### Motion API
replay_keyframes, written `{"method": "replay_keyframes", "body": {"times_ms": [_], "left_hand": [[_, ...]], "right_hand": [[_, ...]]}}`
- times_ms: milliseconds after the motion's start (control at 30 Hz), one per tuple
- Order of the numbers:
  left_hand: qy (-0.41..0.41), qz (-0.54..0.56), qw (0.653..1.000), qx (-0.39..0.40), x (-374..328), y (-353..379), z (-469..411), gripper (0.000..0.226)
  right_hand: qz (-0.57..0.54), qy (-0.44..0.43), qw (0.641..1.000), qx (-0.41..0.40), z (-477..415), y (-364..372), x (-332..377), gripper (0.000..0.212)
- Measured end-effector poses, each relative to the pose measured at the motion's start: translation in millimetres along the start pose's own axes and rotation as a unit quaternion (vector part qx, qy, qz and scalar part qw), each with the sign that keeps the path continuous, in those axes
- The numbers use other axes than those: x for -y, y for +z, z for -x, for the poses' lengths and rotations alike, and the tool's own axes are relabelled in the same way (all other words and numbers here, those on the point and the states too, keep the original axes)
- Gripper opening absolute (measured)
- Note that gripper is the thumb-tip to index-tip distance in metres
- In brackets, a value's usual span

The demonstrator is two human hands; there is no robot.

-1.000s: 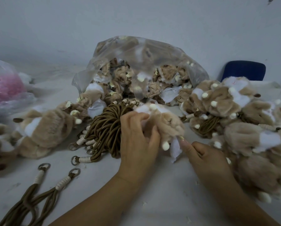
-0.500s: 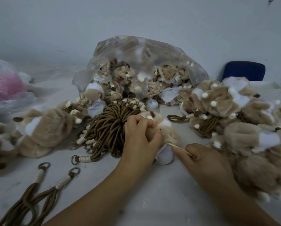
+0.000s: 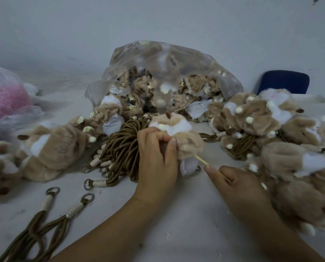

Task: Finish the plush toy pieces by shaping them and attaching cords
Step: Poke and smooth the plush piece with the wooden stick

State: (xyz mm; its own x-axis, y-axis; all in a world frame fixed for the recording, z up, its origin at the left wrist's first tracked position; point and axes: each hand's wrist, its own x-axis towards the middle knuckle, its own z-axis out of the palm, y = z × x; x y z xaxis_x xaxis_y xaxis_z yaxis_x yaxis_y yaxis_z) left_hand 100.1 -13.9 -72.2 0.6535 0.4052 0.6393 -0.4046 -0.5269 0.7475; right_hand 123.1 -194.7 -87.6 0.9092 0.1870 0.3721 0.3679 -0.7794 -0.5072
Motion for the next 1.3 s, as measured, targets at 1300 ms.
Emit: {"method": "replay_keyframes", "body": {"times_ms": [1300], "left_hand": [[0.006, 0.097, 0.964, 0.249, -10, -2, 5, 0.017]], "right_hand": [[-0.185, -0.046, 0.982, 0.005, 4, -4, 2, 0.065]]}}
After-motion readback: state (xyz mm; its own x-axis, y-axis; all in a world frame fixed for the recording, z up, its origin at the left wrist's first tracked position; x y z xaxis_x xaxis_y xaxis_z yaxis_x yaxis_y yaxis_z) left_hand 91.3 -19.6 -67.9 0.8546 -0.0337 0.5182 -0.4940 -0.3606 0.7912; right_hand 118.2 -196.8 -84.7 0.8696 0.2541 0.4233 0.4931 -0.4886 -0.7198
